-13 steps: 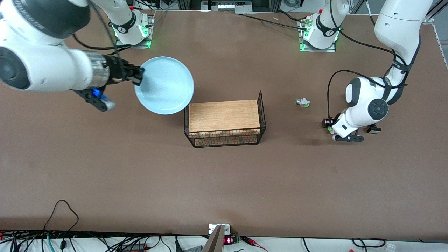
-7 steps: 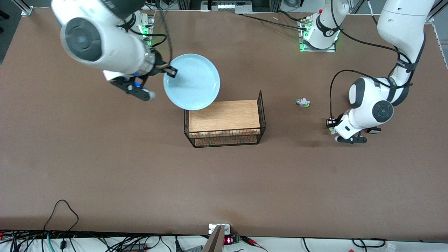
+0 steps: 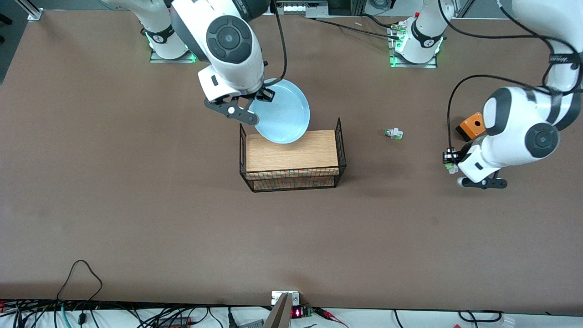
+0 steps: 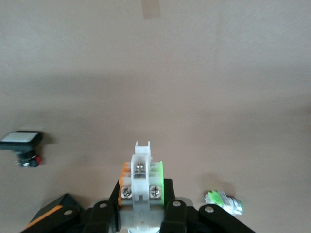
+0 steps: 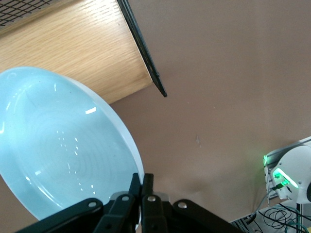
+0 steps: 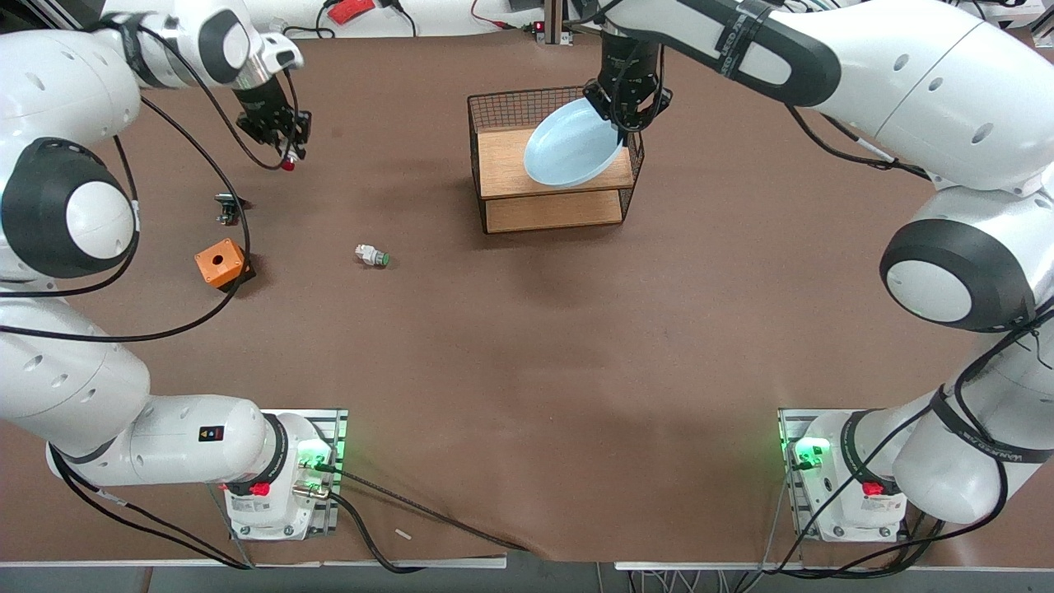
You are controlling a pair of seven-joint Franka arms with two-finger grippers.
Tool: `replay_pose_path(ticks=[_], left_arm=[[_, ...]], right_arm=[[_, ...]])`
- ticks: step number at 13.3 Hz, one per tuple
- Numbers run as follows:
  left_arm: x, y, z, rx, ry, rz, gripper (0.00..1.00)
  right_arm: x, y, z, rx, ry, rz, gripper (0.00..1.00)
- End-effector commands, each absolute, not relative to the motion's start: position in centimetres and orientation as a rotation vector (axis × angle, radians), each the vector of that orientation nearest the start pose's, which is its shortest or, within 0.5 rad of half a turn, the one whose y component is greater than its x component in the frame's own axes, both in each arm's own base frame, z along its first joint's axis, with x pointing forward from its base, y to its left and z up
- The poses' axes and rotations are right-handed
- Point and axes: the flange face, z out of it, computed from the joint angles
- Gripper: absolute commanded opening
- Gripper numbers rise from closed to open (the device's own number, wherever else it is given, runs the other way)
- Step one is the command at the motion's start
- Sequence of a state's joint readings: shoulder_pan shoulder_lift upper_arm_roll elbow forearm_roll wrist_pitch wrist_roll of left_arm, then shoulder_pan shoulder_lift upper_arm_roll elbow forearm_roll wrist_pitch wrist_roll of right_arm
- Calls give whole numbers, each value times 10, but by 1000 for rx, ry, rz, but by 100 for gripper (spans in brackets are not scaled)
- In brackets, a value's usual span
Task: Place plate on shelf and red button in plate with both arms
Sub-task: 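Carry the plate over the basket while the left gripper grasps the button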
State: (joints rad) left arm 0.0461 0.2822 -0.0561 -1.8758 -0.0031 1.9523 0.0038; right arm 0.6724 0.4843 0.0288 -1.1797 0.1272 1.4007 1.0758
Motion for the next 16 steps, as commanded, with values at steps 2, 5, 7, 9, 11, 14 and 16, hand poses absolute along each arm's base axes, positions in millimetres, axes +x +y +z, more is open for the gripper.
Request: replay_pose_path(ticks=[2, 5, 7, 9, 11, 14, 16], left_arm=[[612, -15, 406, -3131, 66, 327, 0], [616, -26, 428, -3133, 92, 320, 0], [619, -31, 438, -3137, 98, 291, 0], [613, -40, 450, -3133, 77, 300, 0], [607, -49, 463, -3131, 99, 300, 0], [600, -61, 475, -3129, 132, 306, 0], [601, -71, 485, -3135, 156, 278, 0]], right_arm=[[508, 453, 474, -3190, 602, 373, 0], [514, 463, 453, -3187, 598, 350, 0], [520, 468, 437, -3179, 601, 331, 0], [519, 475, 425, -3210, 579, 282, 0], [518, 476, 402, -3241, 575, 293, 0], [521, 478, 387, -3233, 574, 258, 0], [524, 479, 373, -3234, 577, 256, 1]])
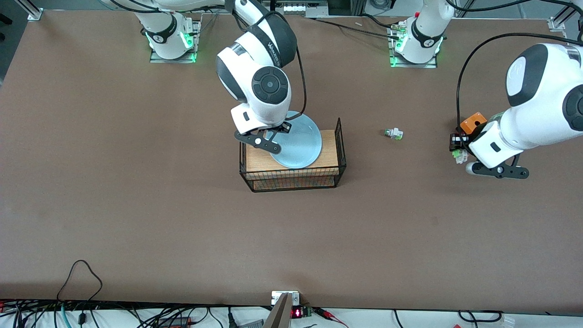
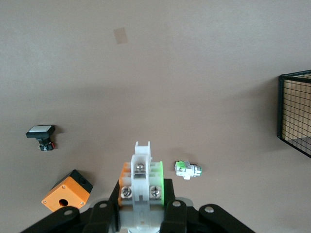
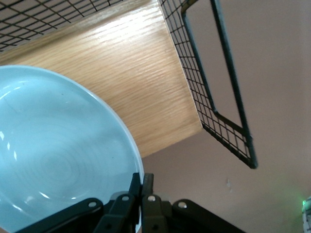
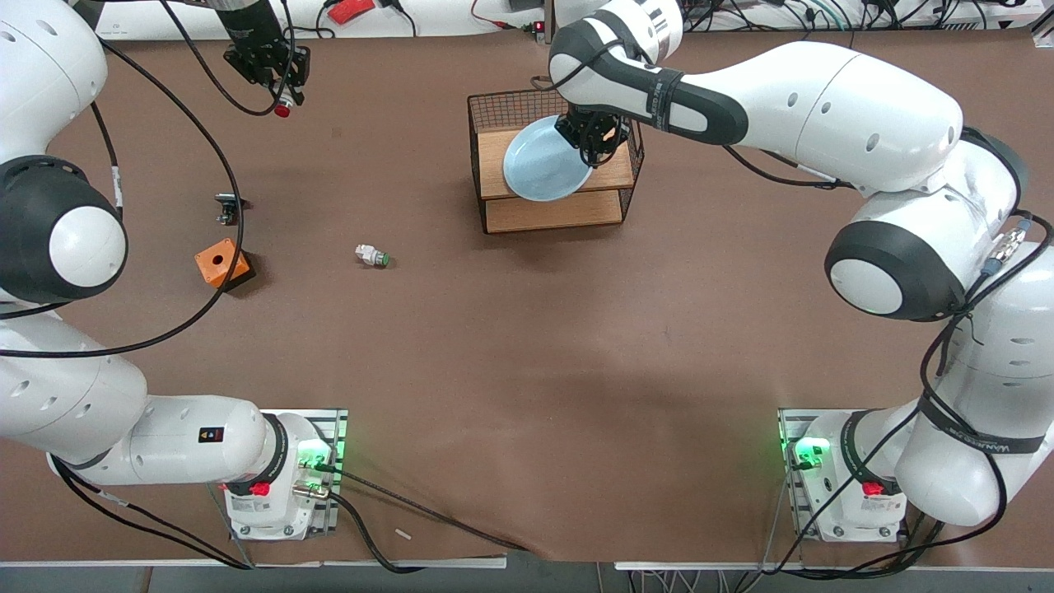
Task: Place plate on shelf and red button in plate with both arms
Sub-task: 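Lower the plate onto the wooden block and open the right gripper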
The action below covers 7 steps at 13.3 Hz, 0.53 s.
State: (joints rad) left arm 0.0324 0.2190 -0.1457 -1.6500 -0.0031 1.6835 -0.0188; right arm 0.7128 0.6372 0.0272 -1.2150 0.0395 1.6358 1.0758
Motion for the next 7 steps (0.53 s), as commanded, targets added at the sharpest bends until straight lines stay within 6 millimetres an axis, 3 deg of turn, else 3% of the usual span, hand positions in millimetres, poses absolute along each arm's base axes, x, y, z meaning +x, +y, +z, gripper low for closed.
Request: replay_pose_path(ticks=[1, 4, 7], left_arm=[[601, -77, 486, -3136, 170, 273, 0], [600, -83, 487, -3138, 143, 271, 0], [600, -85, 487, -3140, 148, 269, 0]], right_arm=[[526, 479, 366, -3246, 574, 242, 1], [529, 480, 350, -3261, 572, 234, 2], [531, 478, 345, -3265, 577, 237, 12]])
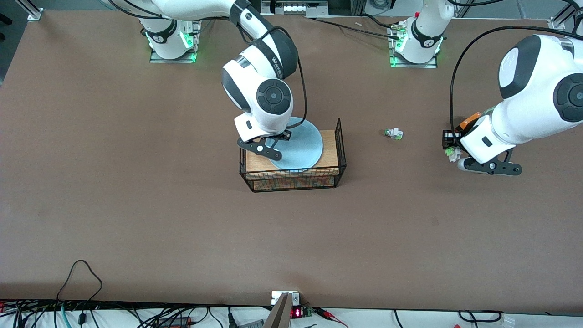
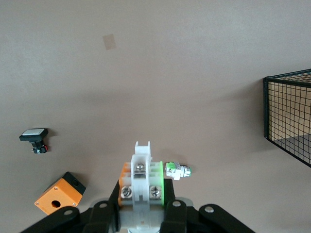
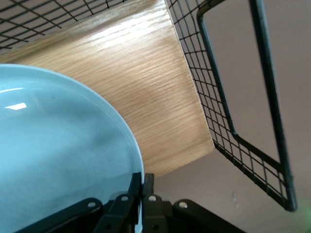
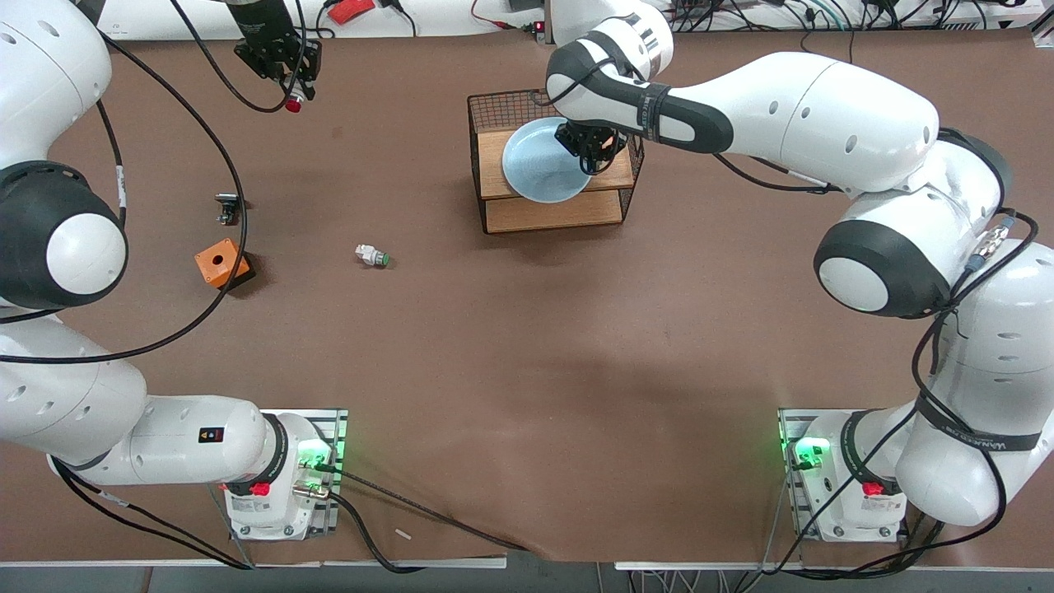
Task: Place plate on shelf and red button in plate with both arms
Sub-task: 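Lower the plate onto the wooden block and open the right gripper, then carry the button onto the plate while the right gripper withdraws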
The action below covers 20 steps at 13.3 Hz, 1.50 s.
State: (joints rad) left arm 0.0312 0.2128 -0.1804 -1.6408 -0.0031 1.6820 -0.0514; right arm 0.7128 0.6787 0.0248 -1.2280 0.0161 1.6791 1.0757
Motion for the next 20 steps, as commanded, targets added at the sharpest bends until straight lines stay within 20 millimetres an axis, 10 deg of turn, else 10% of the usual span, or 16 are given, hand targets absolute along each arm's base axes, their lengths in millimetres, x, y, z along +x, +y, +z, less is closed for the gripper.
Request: replay_pose_path(ticks=[1, 8, 13, 16, 20], left_arm=[[600, -85, 487, -3143, 147, 270, 0], [597, -87, 489, -3140, 145, 294, 0], [587, -98, 505, -3137, 169, 287, 0], [575, -130, 507, -3124, 138, 330, 0], [556, -198, 506, -3118, 96, 342, 0]], right_arm=[[532, 477, 346, -3263, 580, 237, 19], [541, 468, 376, -3226, 609, 194, 95], [548, 447, 467, -3109, 619, 144, 100], [566, 383, 518, -3118, 551, 158, 100], [605, 242, 569, -3142, 254, 186, 100]])
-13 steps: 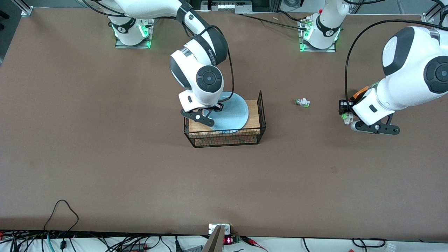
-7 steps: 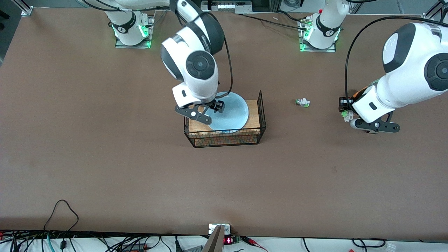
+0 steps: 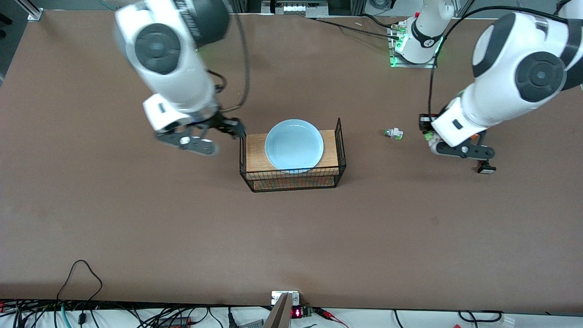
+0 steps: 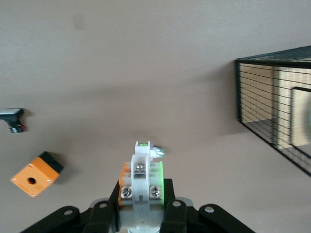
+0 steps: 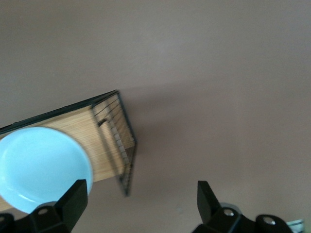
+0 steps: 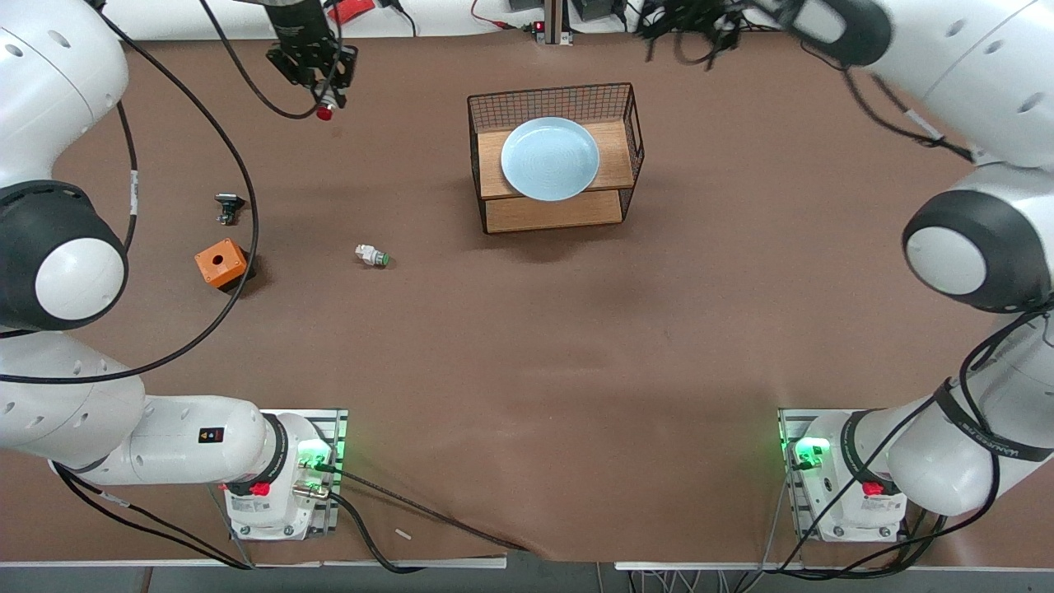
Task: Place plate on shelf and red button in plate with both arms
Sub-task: 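Carry the button onto the plate while the right gripper withdraws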
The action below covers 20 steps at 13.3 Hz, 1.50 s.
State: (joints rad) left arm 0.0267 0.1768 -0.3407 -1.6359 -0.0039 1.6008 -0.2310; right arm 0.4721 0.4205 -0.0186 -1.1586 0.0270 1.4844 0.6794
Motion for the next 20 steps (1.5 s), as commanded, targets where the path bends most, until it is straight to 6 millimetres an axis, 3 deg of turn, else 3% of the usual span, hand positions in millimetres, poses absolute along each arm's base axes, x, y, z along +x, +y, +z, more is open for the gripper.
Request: replay_pose_path(ticks=[1, 3, 5, 7, 8, 11, 13, 15, 20], left_arm=[[549, -217, 505, -3118, 67, 344, 0], [535, -257, 498, -3116, 21, 374, 0], [533, -299, 496, -3141, 0, 391, 0], [536, -340, 480, -3162, 46, 443, 0], [536, -365, 475, -3176, 62, 440, 0], [543, -407, 465, -3215, -22, 445, 0], [552, -413, 457, -3256, -32, 413, 0], [558, -421, 444, -3288, -40, 392, 0], [555, -449, 417, -3298, 11, 310, 0]], right_arm=[[612, 207, 576, -3143, 203, 199, 100], [623, 141, 588, -3172, 8, 182, 100], [634, 74, 588, -3162, -139, 187, 100], [639, 26, 587, -3156, -99, 191, 100], [640, 15, 585, -3154, -74, 196, 100], [642, 6, 580, -3155, -50, 206, 100], [642, 7, 576, -3153, -52, 218, 100], [639, 7, 558, -3136, -50, 270, 100], [579, 6, 547, -3150, -65, 143, 100]])
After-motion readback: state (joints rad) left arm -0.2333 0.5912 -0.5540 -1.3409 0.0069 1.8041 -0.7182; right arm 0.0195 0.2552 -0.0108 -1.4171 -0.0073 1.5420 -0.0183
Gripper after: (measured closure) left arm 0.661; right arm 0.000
